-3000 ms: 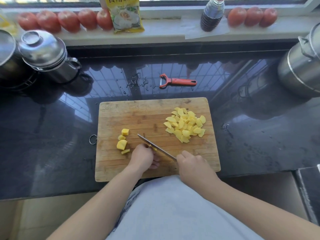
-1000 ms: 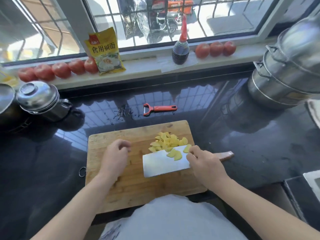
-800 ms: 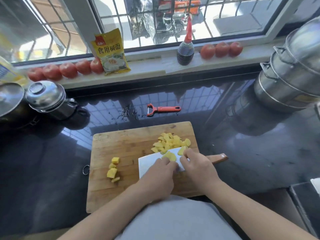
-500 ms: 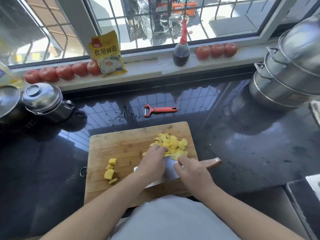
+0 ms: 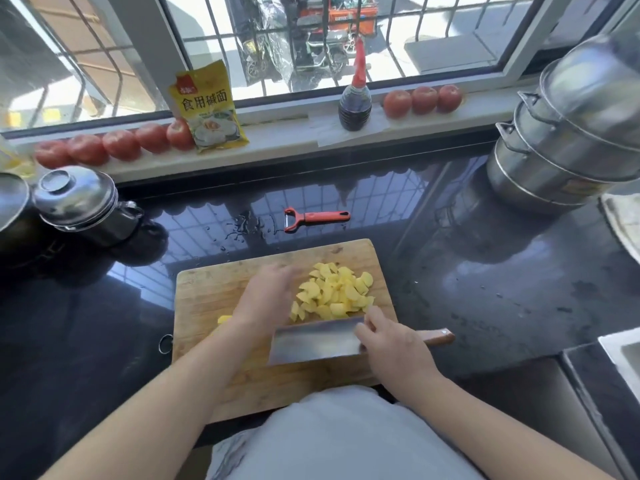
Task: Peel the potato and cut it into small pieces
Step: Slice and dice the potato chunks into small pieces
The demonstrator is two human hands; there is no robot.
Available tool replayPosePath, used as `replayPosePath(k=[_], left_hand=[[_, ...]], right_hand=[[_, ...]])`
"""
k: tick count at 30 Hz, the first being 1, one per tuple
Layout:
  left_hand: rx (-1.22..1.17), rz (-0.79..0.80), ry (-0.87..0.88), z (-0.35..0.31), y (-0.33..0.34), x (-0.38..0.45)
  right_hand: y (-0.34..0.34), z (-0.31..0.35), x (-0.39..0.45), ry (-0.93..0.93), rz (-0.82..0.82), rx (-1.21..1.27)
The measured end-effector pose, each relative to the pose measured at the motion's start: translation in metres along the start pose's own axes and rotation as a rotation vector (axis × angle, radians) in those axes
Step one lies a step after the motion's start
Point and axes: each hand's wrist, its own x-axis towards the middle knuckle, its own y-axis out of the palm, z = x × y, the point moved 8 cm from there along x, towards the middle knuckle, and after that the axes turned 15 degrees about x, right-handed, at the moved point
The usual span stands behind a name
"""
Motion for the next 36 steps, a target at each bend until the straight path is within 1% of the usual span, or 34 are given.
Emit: replayPosePath(k=[2,3,5,6,8,10,11,15,17,20,22,24,27,29,31,32,35,36], left_hand=[[-0.151,-0.064,-0.239,0.066,-0.022,-0.015],[-0.176,-0.09,-0.354,0.102,-0.03,-0.027],[-0.132,-0.091,-0.523,0.166,-0.039,-0.056],[-0.106,-0.067,-0.564,0.187,-0.041,-0.07],[-0.089,0.01,-0.563,0.206,-0.036,-0.087],[-0.114,0.091,-0.51,0.203,-0.024,-0.09],[-0.134,0.123,-0.479,0.197,-0.017,-0.088],[-0.172,0.216,-0.382,0.166,0.011,-0.064],[-0.132,0.242,-0.337,0.152,0.023,-0.05],[-0.018,0.231,-0.268,0.132,0.032,-0.034],[0.055,0.213,-0.202,0.118,0.032,-0.027],[0.09,0.2,-0.145,0.102,0.031,-0.025],[0.124,0.234,-0.103,0.072,0.04,-0.036],[0.069,0.279,-0.156,0.057,0.057,-0.052],[-0.058,0.295,-0.274,0.056,0.075,-0.069],[-0.154,0.282,-0.357,0.063,0.082,-0.076],[-0.612,0.184,-0.615,0.089,0.094,-0.094],[-0.706,0.168,-0.646,0.092,0.096,-0.097]], right_hand=[[0.009,0.0,-0.009,0.045,0.076,0.116],[0.016,0.0,-0.013,0.067,0.114,0.151],[0.032,0.006,-0.015,0.124,0.187,0.196],[0.038,0.012,-0.013,0.144,0.208,0.2],[0.048,0.027,-0.005,0.177,0.251,0.189],[0.056,0.04,0.002,0.233,0.321,0.215],[0.055,0.044,0.005,0.258,0.32,0.247],[0.05,0.034,0.014,0.46,0.2,0.375],[0.042,0.022,0.015,0.531,0.133,0.385],[0.028,0.01,0.013,0.614,0.046,0.392],[0.024,0.011,0.011,0.623,0.018,0.423],[0.02,0.021,0.009,0.594,-0.011,0.44],[0.021,0.032,0.005,0.575,-0.025,0.48],[0.027,0.036,0.001,0.585,0.006,0.505],[0.031,0.041,-0.004,0.58,0.054,0.52],[0.034,0.043,-0.007,0.571,0.083,0.518],[0.038,0.049,-0.013,0.536,0.131,0.476],[0.038,0.051,-0.013,0.527,0.136,0.463]])
